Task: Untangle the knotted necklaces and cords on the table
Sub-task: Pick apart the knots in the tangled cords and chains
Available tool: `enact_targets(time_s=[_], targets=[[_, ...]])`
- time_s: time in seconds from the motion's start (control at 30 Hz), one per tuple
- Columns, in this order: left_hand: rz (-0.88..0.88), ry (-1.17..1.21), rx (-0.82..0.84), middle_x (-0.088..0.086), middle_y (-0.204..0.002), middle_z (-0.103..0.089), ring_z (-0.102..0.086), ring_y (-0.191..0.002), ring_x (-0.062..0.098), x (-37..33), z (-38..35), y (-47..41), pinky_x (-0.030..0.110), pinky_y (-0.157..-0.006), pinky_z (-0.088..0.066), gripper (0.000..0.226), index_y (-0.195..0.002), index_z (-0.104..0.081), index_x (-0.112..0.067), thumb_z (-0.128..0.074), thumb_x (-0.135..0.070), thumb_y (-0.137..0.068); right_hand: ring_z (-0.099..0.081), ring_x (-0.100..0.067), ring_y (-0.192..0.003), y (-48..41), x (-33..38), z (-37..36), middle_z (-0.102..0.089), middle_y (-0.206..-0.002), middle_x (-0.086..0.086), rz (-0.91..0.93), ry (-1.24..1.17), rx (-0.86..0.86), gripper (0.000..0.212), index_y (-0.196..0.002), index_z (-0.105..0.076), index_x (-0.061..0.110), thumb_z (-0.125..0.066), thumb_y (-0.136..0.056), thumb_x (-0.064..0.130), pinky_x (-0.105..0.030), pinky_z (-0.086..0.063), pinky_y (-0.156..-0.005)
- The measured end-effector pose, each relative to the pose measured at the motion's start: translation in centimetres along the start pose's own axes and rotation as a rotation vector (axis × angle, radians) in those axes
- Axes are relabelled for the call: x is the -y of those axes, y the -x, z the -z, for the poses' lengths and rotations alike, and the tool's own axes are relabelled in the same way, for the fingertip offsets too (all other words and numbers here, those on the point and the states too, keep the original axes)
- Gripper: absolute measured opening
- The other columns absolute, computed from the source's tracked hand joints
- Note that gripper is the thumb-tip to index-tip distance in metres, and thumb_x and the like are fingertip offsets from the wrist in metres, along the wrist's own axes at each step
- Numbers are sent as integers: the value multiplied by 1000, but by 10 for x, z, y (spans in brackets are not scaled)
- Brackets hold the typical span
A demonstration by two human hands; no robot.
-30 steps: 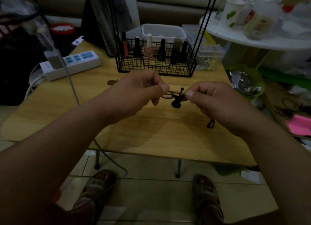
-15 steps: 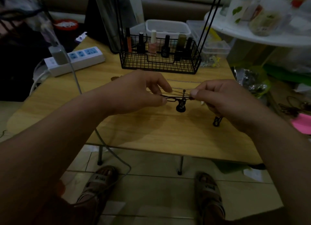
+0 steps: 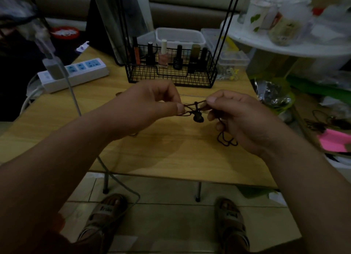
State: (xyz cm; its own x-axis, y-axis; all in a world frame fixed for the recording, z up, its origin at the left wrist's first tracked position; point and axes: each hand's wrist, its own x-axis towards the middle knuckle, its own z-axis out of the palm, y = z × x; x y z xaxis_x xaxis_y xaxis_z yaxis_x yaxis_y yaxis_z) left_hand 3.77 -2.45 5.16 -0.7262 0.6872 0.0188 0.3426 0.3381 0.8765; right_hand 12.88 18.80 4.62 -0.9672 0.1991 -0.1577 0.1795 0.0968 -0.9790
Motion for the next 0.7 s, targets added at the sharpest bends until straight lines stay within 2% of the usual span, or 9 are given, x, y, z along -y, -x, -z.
enact_targets(time_s=[0.07,0.17,0.2,0.27,0.37,0.47,0.6,0.63,0.7], targets=[[8,-2,13,-5,-104,-76,-63,-76,-9,0,0,0,24,-68,-45,9,-95,-69,-18,-73,-25,-93,-64,-12,-83,-1,3,-4,-75,-95,1,-7,-122,-23,23,-84,-70,19,-55,-102,19,-31,-44,-70],[20,-42,41,-7,-106,-76,-69,-104,2,3,1,-2,39,-93,-53,11,-95,-68,-21,-77,-25,-91,-68,-14,-80,-1,7,-3,-70,-82,-1,-57,-333,-33,28,-80,-60,17,-48,-104,23,-31,-47,-72],[29,-52,48,-7,-105,-76,-70,-104,5,4,0,-2,43,-97,-54,12,-96,-67,-22,-78,-24,-90,-68,-15,-77,-1,7,-1,-65,-76,0,-74,-384,-32,29,-78,-55,17,-46,-104,25,-31,-47,-71],[42,-84,55,-8,-101,-75,-72,-94,6,7,0,-3,41,-91,-58,16,-100,-67,-25,-79,-20,-90,-62,-16,-68,-2,7,2,-51,-66,3,-98,-446,-41,30,-75,-50,20,-46,-104,28,-29,-45,-65],[55,-161,82,-13,-105,-73,-71,-81,2,9,3,-2,25,-67,-54,31,-110,-65,-35,-75,-13,-91,-39,-10,-51,-6,4,9,-33,-59,6,-142,-458,-108,30,-75,-47,22,-50,-103,31,-22,-30,-46],[91,-154,51,-12,-108,-72,-67,-81,-5,8,8,0,30,-70,-51,29,-115,-65,-36,-65,-14,-95,-25,-7,-44,-11,1,17,-25,-55,8,-171,-437,-180,30,-74,-45,22,-52,-101,31,-20,-17,-39],[142,-53,29,-5,-105,-77,-61,-61,-12,6,12,1,23,-60,-42,22,-115,-68,-27,-55,-14,-102,-19,-6,-41,-13,-1,26,-23,-53,9,-168,-392,-219,30,-72,-45,23,-53,-101,29,-20,-13,-37],[142,-64,45,-5,-104,-78,-62,-64,-12,6,12,2,24,-63,-45,21,-115,-70,-28,-57,-16,-102,-20,-6,-40,-12,-1,28,-23,-53,9,-167,-375,-220,30,-72,-45,23,-53,-100,28,-20,-12,-36],[134,-100,99,-9,-101,-79,-70,-85,-7,7,13,1,33,-87,-54,18,-113,-72,-29,-64,-20,-100,-20,-6,-40,-11,-1,29,-23,-52,9,-160,-356,-222,30,-72,-46,23,-53,-101,28,-20,-12,-37]])
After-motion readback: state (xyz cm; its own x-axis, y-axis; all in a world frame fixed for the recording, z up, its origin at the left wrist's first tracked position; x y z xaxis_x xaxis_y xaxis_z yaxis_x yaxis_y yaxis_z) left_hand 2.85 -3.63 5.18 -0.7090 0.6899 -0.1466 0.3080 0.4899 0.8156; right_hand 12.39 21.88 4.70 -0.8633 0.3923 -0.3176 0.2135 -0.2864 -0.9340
